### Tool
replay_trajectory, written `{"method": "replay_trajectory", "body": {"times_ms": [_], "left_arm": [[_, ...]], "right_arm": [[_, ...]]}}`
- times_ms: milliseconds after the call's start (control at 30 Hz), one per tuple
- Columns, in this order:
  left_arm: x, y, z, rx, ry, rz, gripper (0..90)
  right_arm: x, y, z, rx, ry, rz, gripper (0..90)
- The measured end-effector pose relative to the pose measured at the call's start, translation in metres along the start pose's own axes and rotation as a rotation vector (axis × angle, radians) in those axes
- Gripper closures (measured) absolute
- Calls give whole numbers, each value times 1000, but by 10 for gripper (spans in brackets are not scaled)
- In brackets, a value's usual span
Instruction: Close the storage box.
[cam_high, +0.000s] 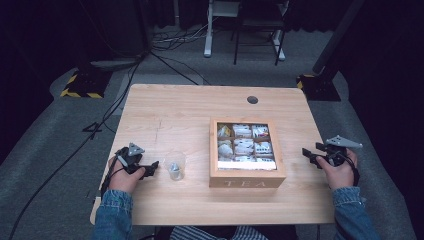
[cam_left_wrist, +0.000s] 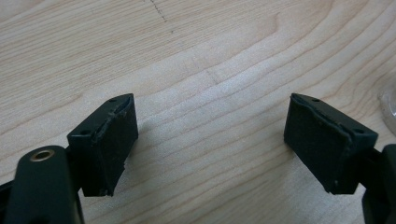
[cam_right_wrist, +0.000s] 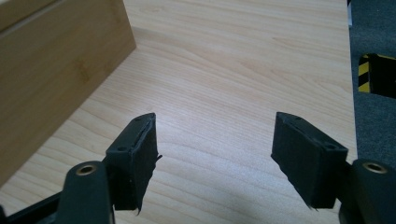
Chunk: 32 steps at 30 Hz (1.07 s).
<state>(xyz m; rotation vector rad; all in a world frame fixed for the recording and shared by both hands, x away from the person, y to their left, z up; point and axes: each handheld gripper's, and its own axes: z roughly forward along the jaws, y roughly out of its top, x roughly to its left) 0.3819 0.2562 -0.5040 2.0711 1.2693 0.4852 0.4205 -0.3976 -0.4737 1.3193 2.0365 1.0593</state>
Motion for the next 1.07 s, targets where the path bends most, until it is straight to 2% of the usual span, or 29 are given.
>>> {"method": "replay_trajectory", "body": {"times_ms": [200,500,567,633,733,1067], "left_arm": [[0,0,0,2,1,-2,179],[0,1,1,0,1,-9,175],[0,1,1,-1,3,-5,172],[0,1,1,2,3,-4,171],[0,1,1,2,2,-4,170],[0,1,2,0,4,-4,170]], "right_arm": [[-3,-11,11,18,8,-4,308],[-2,-17,16,47,5,-43,301],[-1,-18,16,75,5,-57,277],[-1,-19,18,136,3,-67,228],[-3,-19,19,158,19,-38,154],[-4,-19,21,168,29,-40,124]]}}
